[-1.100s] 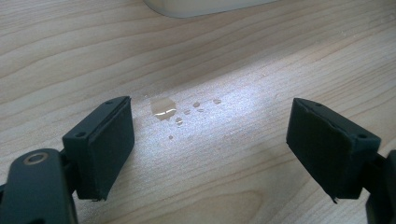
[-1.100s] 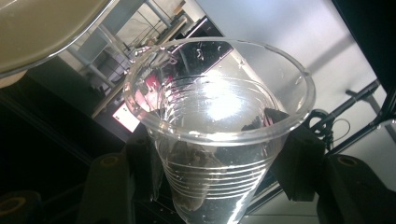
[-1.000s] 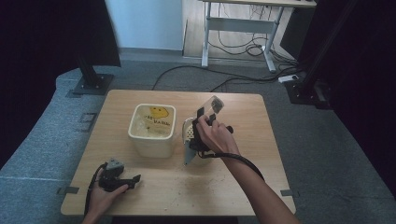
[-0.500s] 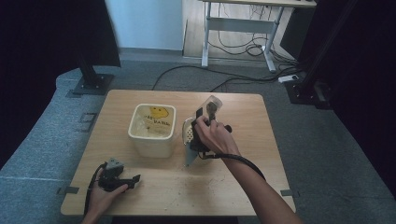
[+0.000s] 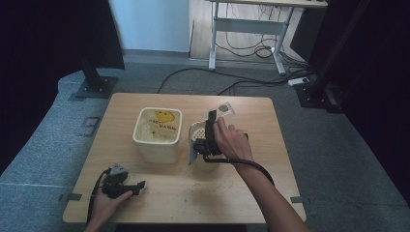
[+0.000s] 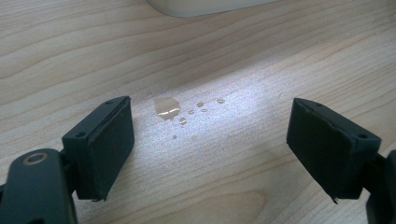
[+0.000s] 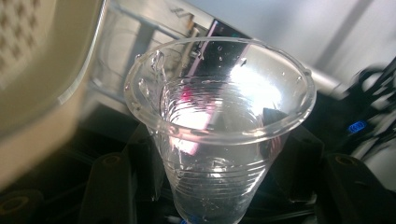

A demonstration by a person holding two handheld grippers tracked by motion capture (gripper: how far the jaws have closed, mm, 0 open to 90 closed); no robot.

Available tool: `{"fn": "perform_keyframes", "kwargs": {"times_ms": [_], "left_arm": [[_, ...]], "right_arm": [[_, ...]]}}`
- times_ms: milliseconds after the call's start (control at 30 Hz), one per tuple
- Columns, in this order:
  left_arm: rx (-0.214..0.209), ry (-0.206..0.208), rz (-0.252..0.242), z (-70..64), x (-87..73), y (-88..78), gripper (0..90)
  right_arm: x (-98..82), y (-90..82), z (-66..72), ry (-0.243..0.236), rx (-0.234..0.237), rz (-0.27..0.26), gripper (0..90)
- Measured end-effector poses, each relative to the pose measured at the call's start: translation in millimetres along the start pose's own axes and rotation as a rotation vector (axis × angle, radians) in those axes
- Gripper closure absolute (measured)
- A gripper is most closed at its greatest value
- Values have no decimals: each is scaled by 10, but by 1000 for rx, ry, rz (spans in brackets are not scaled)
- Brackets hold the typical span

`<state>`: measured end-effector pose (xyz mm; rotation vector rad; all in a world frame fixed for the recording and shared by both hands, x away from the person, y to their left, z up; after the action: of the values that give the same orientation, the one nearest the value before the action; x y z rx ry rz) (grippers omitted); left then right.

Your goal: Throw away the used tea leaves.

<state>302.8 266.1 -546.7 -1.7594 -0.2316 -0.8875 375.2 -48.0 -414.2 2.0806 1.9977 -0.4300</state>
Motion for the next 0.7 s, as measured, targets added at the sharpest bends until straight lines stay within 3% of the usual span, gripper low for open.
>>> {"fn": "perform_keyframes", "kwargs": {"times_ms": [67, 100, 133, 167, 300, 467, 567, 700], "left_arm": [[1, 0, -1, -2, -1, 0, 150], [1, 0, -1, -2, -1, 0, 150], [0, 0, -1, -3, -2, 0, 150], [0, 0, -1, -2, -2, 0, 150], [1, 1, -2, -4, -2, 2, 149], [0, 0, -1, -5, -4, 0, 150], [1, 2, 0, -5, -3, 0, 150], [2, 3, 0, -7, 2, 6, 150]], "right_arm": [[-32, 4, -53, 132, 40, -19, 433], [-66, 10, -91, 236, 78, -38, 433], [-66, 10, -91, 236, 78, -38, 433], [-135, 20, -134, 401, 133, -62, 433], [-303, 56, -207, 721, 263, -128, 432], [-514, 92, -229, 1169, 435, -223, 427], [-602, 114, -176, 1355, 497, -288, 421], [-672, 139, -104, 1493, 546, -327, 417]]}}
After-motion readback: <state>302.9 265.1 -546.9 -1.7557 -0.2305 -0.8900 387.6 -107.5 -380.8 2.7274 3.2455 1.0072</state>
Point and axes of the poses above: each handheld gripper's, and its own axes: y roughly forward along the jaws, x roughly out of its top, z roughly to its left, the point moved 1 cm from there along y, roughly forward along the jaws
